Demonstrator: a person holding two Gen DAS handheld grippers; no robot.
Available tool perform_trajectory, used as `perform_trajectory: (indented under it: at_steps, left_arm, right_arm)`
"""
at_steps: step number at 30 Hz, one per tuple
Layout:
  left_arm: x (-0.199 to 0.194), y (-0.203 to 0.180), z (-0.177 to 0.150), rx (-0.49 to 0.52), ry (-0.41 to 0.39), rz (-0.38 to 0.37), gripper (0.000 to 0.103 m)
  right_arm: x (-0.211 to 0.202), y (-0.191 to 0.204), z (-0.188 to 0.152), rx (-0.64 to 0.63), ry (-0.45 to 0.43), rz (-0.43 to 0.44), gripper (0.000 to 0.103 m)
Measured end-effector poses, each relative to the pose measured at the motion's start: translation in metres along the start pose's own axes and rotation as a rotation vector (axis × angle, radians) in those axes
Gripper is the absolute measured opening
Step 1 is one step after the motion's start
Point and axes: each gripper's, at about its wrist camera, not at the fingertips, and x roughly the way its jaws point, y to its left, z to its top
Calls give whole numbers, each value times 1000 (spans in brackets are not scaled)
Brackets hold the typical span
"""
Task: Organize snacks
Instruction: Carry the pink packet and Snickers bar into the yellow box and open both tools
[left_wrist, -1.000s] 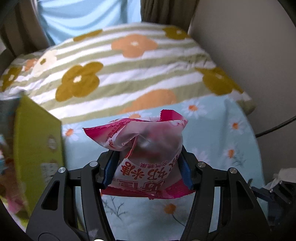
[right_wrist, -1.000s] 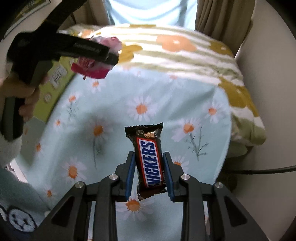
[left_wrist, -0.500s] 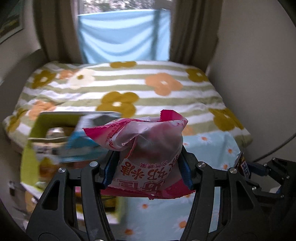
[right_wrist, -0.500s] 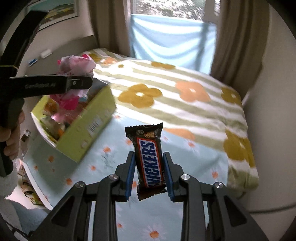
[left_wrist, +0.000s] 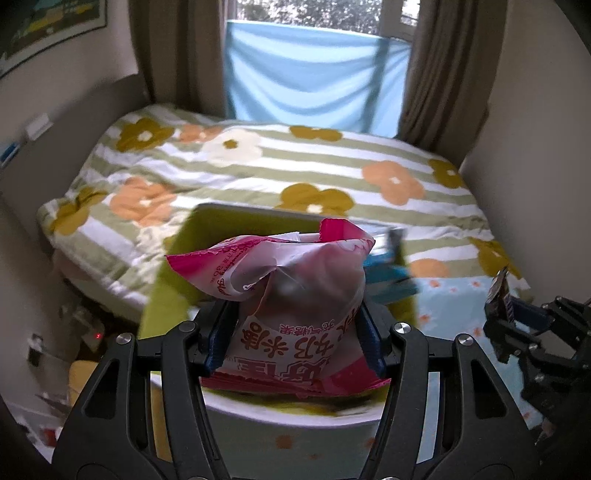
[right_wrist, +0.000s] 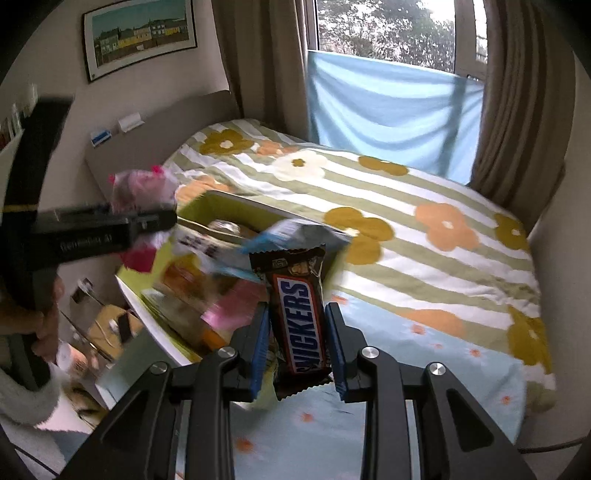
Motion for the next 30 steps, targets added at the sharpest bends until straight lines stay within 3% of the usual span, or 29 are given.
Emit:
perform_trajectory:
  at_steps: [5, 9, 11, 12, 13, 21, 30]
  left_arm:
    - [25, 53, -5, -11, 61, -10, 55]
    - [45, 78, -14, 1, 111, -64, 58]
    - [52, 84, -17, 10, 135, -94, 71]
    - [54, 84, -18, 14, 140, -100, 93]
    - [56, 85, -18, 24, 143, -107, 102]
    - [50, 92, -40, 114, 140, -68, 103]
    - [27, 98, -51, 109, 110, -40, 103]
  right_arm:
    - [26, 36, 10, 32, 19, 1, 27]
    - [42, 56, 11, 73, 43, -11, 27]
    - [46, 62, 11, 91, 56, -16, 27]
    - [48, 65, 10, 99, 63, -21, 27]
    - [48, 68, 9, 104, 68, -24, 27]
    - [59, 72, -4, 129, 126, -30, 27]
    - [76, 78, -1, 150, 128, 9, 27]
